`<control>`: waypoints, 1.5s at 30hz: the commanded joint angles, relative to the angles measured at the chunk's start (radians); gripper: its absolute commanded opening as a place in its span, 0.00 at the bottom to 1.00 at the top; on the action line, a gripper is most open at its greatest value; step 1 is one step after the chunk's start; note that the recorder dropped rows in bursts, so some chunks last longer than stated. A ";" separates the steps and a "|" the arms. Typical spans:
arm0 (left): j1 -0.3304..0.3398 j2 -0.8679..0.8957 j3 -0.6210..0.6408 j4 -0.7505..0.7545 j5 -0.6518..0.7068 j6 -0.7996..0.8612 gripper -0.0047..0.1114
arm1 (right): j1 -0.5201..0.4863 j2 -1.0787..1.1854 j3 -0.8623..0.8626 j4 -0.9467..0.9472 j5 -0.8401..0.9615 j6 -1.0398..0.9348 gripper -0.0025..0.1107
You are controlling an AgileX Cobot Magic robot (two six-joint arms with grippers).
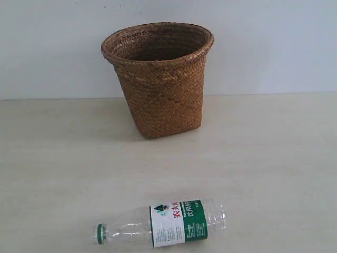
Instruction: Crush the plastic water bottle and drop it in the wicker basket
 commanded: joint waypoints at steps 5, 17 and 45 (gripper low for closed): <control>0.003 -0.003 0.004 -0.015 -0.242 -0.201 0.08 | -0.001 -0.006 0.000 -0.003 -0.320 0.155 0.02; 0.003 0.330 -0.250 0.024 -0.372 -0.307 0.08 | -0.001 0.373 -0.368 -0.005 -0.280 0.087 0.02; -0.190 1.197 -0.896 0.383 0.368 0.062 0.08 | -0.001 1.206 -1.089 0.288 0.683 -0.623 0.02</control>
